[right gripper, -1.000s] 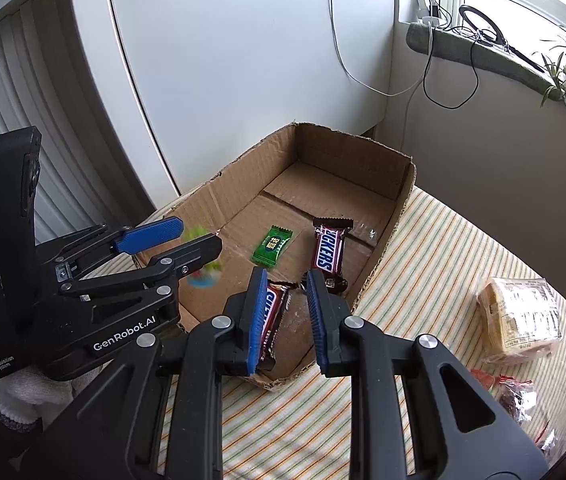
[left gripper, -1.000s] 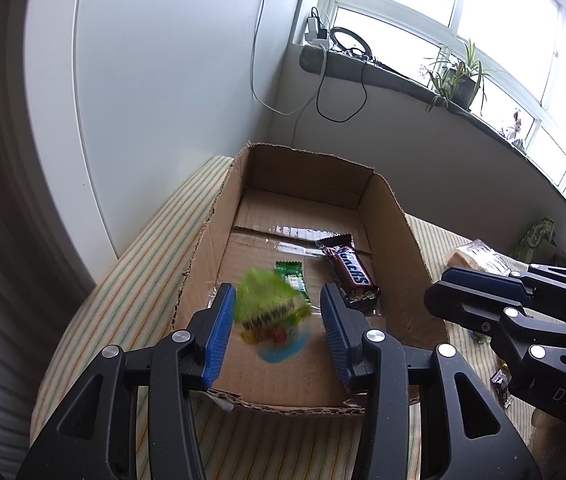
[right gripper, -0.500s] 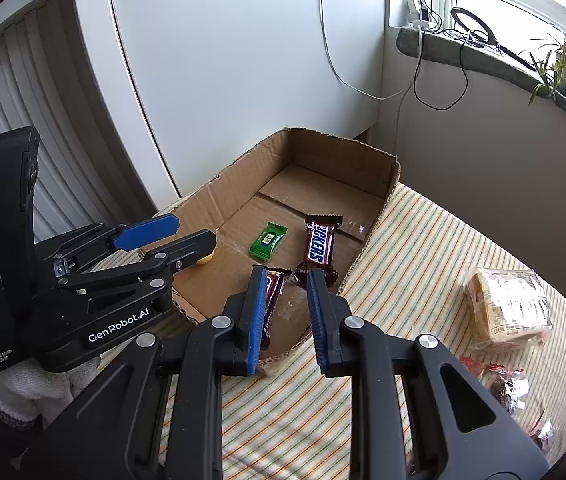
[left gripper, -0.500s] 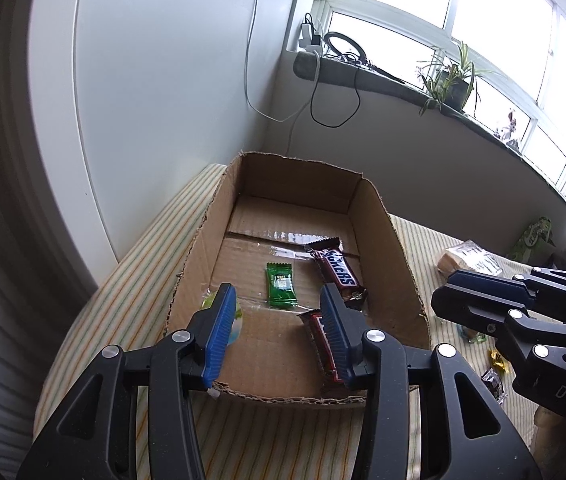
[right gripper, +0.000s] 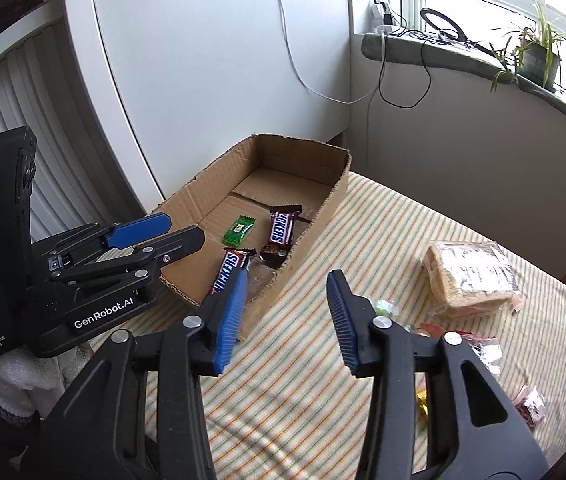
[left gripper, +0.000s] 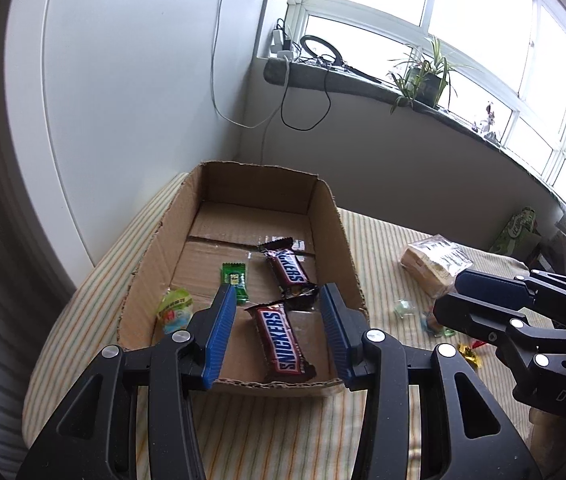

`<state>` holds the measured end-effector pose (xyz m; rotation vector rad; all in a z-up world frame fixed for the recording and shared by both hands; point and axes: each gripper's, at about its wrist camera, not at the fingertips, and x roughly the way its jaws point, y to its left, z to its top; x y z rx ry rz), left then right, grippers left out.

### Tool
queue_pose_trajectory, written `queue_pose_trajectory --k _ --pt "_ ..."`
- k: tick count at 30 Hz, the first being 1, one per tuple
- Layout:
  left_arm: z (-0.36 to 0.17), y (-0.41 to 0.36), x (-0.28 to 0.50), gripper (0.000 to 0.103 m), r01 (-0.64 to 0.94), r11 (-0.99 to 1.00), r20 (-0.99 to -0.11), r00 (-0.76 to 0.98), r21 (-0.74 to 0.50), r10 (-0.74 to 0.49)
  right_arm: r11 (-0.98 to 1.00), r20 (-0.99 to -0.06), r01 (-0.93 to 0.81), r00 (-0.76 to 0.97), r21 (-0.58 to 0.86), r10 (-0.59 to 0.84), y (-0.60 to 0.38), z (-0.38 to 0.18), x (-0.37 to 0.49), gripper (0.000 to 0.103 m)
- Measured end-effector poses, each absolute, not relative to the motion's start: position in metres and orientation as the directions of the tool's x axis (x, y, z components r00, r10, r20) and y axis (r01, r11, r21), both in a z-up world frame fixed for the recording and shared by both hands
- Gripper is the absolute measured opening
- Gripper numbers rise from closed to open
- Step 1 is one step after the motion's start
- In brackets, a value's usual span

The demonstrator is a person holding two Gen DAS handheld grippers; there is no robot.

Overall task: Organize snacks
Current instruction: 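Carry the jelly cup and Snickers bar into the box and release both, then move the left tool to the black wrapped candy and grasp it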

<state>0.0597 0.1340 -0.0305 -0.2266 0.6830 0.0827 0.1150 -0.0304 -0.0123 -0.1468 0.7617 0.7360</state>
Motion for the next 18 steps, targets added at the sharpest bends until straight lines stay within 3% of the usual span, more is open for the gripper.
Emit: queue_pose_trajectory --k 2,6,8,11,13,18 --pt "-0.029 0.125 0.06 0.043 -0.133 0.974 -0.633 0.774 -0.181 -0.012 0.759 -0.669 -0.636 0.505 0.14 0.546 -0.046 -0.012 0.114 0.045" --pt "-0.028 0.106 0.061 0.043 -0.096 0.978 -0.634 0.772 -0.185 -0.044 0.788 -0.658 -0.601 0.54 0.135 0.525 -0.079 -0.011 0.11 0.061" --pt "-0.028 0.098 0.062 0.043 -0.08 0.979 -0.635 0.771 -0.187 -0.058 0.805 -0.652 -0.58 0.564 0.124 0.507 -0.099 -0.012 0.106 0.063" --pt "-0.028 0.086 0.062 0.053 -0.059 0.981 -0.634 0.77 -0.187 -0.075 0.839 -0.65 -0.535 0.603 0.099 0.462 -0.128 -0.015 0.103 0.073" --pt "-0.028 0.078 0.062 0.053 -0.037 0.98 -0.635 0.766 -0.195 -0.097 0.862 -0.65 -0.501 0.629 0.082 0.427 -0.149 -0.019 0.1 0.081" --pt "-0.032 0.055 0.06 0.053 0.006 0.981 -0.648 0.75 -0.195 -0.133 0.898 -0.675 -0.435 0.645 0.059 0.357 -0.195 -0.033 0.1 0.083"
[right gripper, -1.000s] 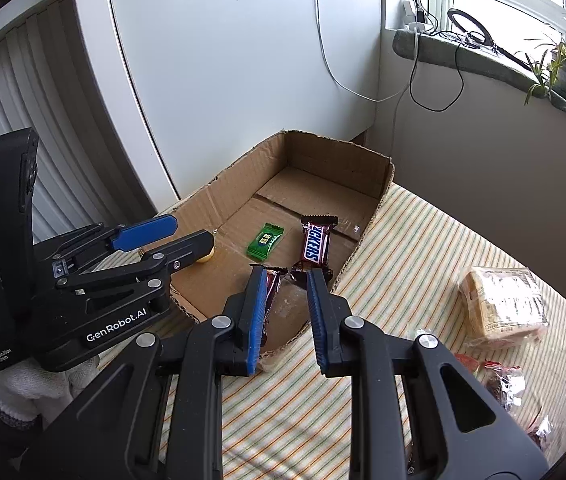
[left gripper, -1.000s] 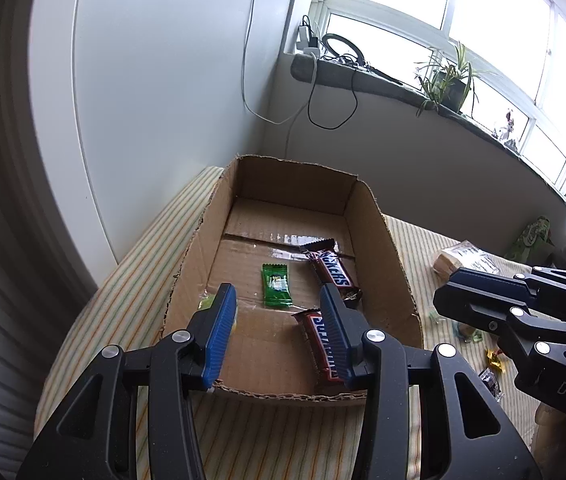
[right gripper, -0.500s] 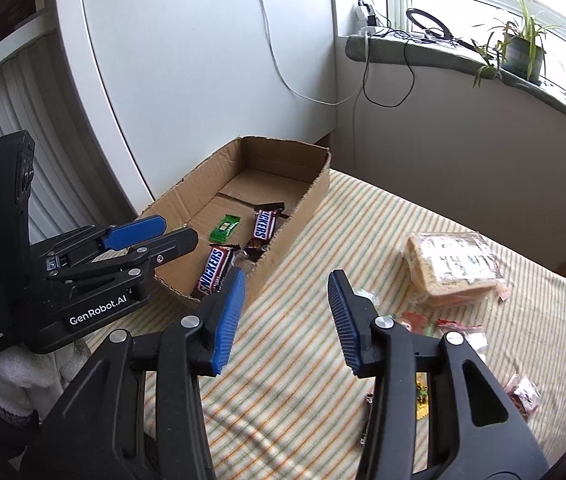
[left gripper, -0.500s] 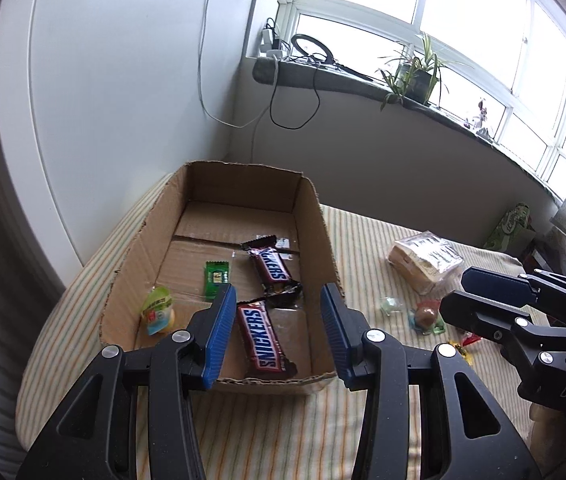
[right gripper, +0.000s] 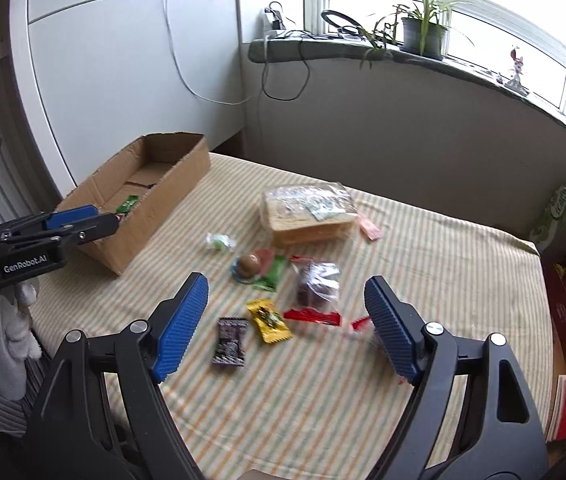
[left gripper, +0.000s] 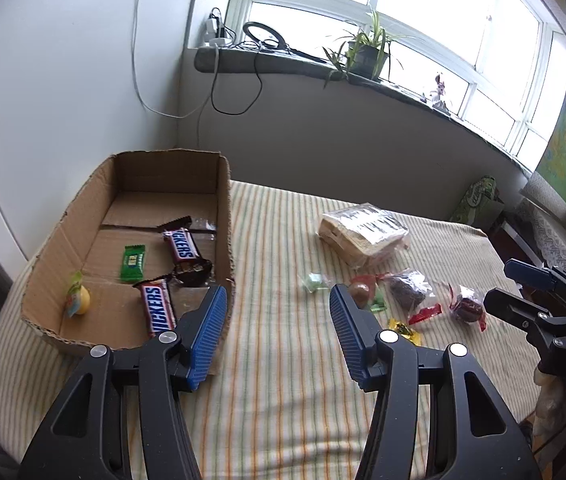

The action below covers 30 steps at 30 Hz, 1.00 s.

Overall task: Organize snacks
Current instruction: 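Move the left tool to the black wrapped candy and grasp it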

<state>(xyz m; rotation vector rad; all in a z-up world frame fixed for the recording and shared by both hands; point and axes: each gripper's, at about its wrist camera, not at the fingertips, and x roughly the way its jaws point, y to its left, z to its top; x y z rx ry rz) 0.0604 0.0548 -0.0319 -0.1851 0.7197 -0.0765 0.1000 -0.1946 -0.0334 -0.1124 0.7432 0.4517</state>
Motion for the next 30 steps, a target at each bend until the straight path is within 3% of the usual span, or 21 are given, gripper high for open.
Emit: queue_pose_trajectory --k 18,30 --pt "-0.077 -0.039 0.062 0.053 0.144 0.957 -0.741 0.606 -0.254 -0.288 0.898 -0.788 -0.441 0.558 -0.016 0.26 -0.266 -0.089 0.138 0.083" --pt "-0.105 -0.062 0.079 0.053 0.119 0.968 -0.795 0.553 -0.222 -0.25 0.878 -0.812 -0.478 0.526 -0.039 0.251 -0.261 -0.107 0.162 0.083"
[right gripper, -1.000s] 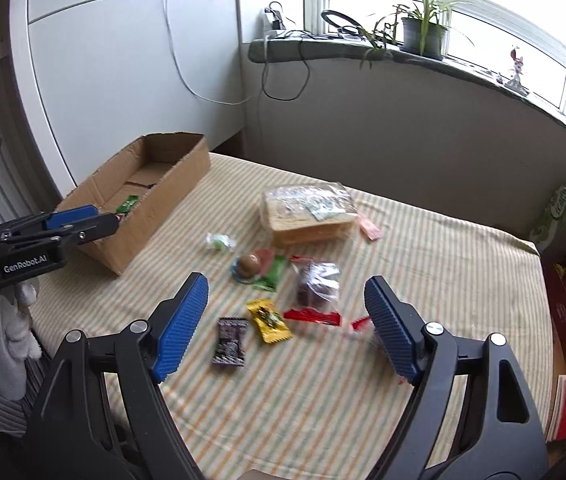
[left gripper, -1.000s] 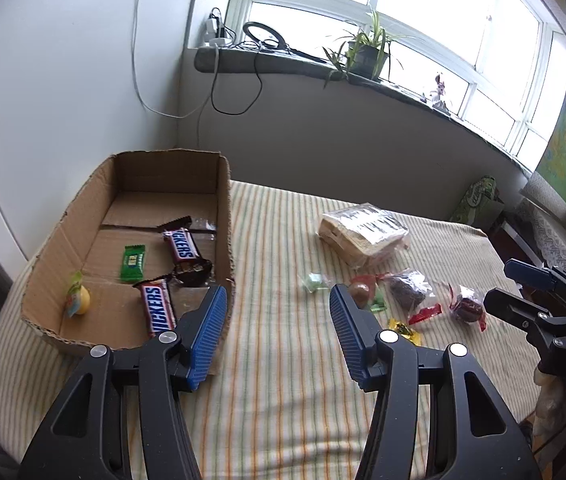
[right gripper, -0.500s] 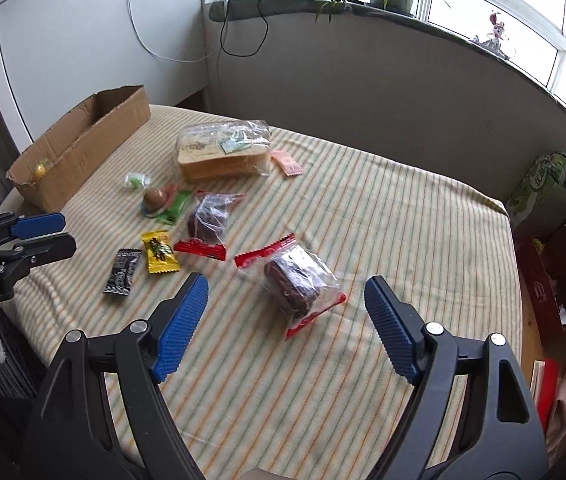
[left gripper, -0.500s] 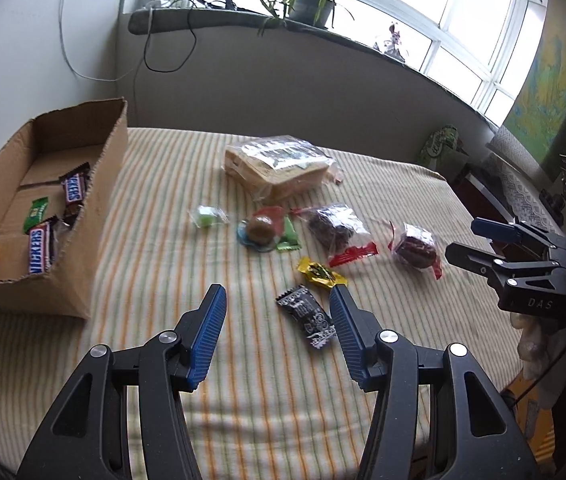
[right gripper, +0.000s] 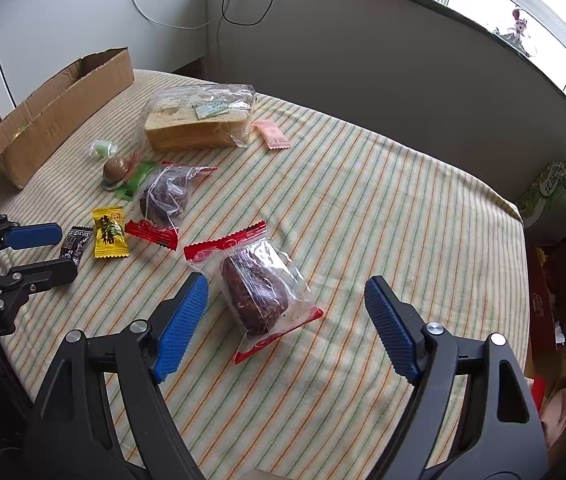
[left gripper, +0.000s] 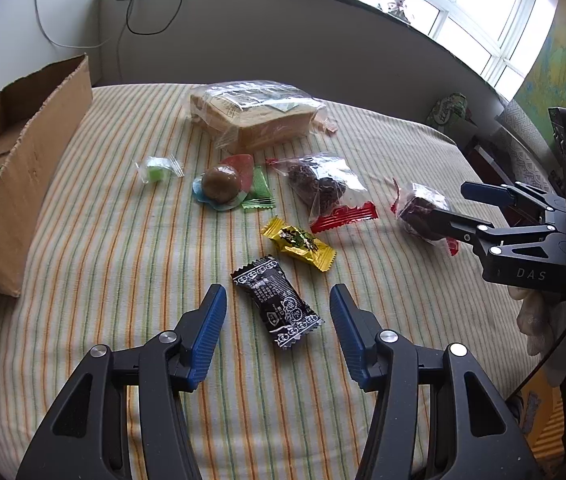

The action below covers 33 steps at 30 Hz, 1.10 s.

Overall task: Organize snacks
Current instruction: 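Move the left tool to the black wrapped candy and grasp it, then grasp the bagged brownie with the right tool while the left tool holds the black candy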

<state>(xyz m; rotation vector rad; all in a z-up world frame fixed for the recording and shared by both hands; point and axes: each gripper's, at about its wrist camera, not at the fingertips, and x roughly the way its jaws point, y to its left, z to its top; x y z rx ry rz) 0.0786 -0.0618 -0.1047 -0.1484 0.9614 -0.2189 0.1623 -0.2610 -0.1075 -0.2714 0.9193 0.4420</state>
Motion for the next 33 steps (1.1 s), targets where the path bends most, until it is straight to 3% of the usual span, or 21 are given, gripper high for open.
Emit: queue_pose_trajectory --k 3,8,13,16,18,20,33 --pt "-0.106 -0.065 0.08 0.052 0.121 0.971 -0.796 0.557 -0.206 -0.238 0.874 -0.816 -0.484 0.521 -0.041 0.25 -0.257 -0.111 0.166 0.083" --pt "-0.107 -0.066 0.079 0.032 0.13 0.978 -0.799 0.565 -0.161 -0.206 0.871 -0.823 -0.49 0.507 -0.032 0.255 -0.253 -0.116 0.17 0.083" --pt "-0.107 -0.063 0.078 0.023 0.149 0.98 -0.799 0.569 -0.133 -0.195 0.873 -0.832 -0.488 0.489 -0.013 0.262 -0.254 -0.119 0.173 0.083" --pt "-0.108 -0.064 0.079 0.023 0.168 0.979 -0.799 0.569 -0.118 -0.193 0.874 -0.841 -0.485 0.474 -0.002 0.261 -0.254 -0.122 0.175 0.07" --pt "-0.108 -0.064 0.079 0.023 0.172 0.978 -0.798 0.57 -0.116 -0.195 0.875 -0.849 -0.483 0.459 0.01 0.263 -0.254 -0.124 0.177 0.052" --pt "-0.108 -0.063 0.079 0.022 0.171 0.977 -0.797 0.57 -0.126 -0.202 0.876 -0.855 -0.481 0.448 0.016 0.262 -0.253 -0.127 0.178 0.045" --pt "-0.1 -0.05 0.072 0.022 0.158 0.976 -0.778 0.59 -0.15 -0.216 0.901 -0.834 -0.433 0.483 0.038 0.267 -0.258 -0.116 0.167 0.041"
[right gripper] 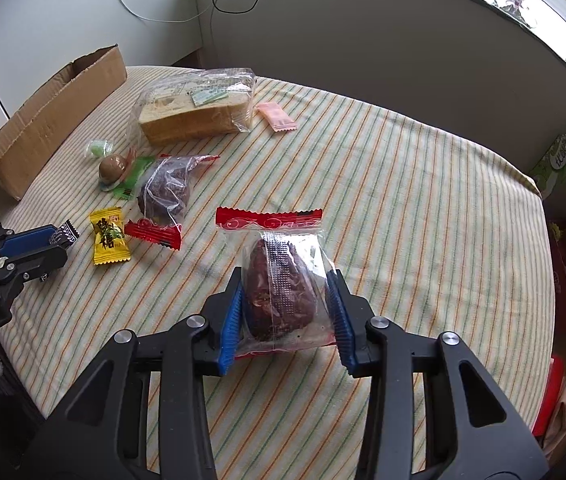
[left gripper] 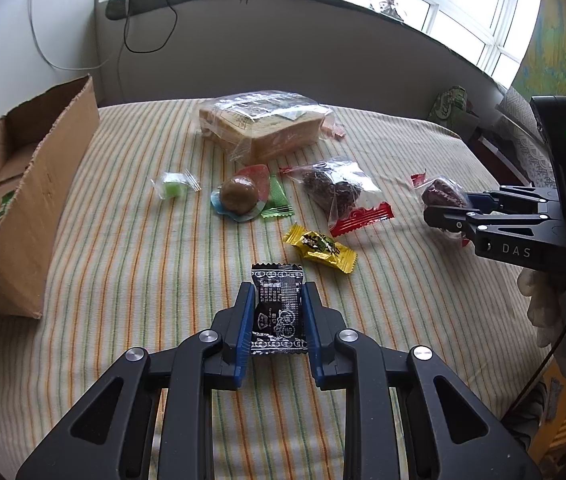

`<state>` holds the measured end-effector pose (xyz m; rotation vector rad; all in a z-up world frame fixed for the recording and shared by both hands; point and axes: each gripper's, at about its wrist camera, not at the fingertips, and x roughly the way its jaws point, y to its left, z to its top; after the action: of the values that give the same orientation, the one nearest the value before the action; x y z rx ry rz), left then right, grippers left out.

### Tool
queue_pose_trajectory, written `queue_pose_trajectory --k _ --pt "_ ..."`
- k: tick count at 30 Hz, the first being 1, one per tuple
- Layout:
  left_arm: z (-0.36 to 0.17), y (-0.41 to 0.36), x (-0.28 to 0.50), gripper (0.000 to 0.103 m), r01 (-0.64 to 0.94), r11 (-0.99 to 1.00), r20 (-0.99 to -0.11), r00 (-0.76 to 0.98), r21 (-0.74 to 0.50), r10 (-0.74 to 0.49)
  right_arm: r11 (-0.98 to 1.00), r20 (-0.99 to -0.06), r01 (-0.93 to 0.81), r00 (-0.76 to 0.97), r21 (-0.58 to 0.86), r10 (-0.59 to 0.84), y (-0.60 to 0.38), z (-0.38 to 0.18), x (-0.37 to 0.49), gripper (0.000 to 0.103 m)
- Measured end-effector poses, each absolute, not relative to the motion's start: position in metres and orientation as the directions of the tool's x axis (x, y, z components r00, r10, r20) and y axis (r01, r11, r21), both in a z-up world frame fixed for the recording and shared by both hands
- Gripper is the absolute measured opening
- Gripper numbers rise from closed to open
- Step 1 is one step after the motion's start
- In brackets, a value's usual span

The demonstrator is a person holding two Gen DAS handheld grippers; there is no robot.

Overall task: Organize snacks
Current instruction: 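Grasp the bagged brownie with the right tool while the left tool holds the black candy, then carry the black candy and brownie bag into the box and open both tools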

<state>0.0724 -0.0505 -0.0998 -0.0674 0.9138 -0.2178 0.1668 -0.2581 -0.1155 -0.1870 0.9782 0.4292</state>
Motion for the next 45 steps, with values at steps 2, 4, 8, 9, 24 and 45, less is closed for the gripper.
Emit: queue_pose_trajectory --k 2,4,8,9,24,45 --pt "-0.096 -0.048 0.071 0.022 0.155 0.976 -0.772 0.597 -0.154 -0.217 0.902 -0.829 -0.431 0.491 0.036 0.268 -0.257 -0.112 0.164 0.041" --pt "-0.093 -0.044 0.071 0.022 0.149 0.976 -0.766 0.605 -0.158 -0.217 0.903 -0.824 -0.429 0.499 0.035 0.269 -0.255 -0.107 0.162 0.041" --pt "-0.085 -0.039 0.069 0.022 0.145 0.976 -0.753 0.621 -0.163 -0.218 0.9 -0.815 -0.434 0.51 0.032 0.275 -0.248 -0.098 0.156 0.041" --pt "-0.083 -0.037 0.068 0.022 0.144 0.976 -0.749 0.626 -0.163 -0.218 0.899 -0.813 -0.436 0.512 0.033 0.278 -0.246 -0.095 0.155 0.041" --pt "-0.05 0.01 0.063 0.022 0.1 0.98 -0.684 0.704 -0.169 -0.19 0.857 -0.77 -0.514 0.529 0.045 0.357 -0.183 -0.049 0.141 0.041" --pt "-0.026 0.118 0.083 0.022 -0.039 0.989 -0.648 0.759 -0.146 -0.065 0.748 -0.729 -0.658 0.469 0.089 0.499 -0.055 -0.019 0.136 0.041"
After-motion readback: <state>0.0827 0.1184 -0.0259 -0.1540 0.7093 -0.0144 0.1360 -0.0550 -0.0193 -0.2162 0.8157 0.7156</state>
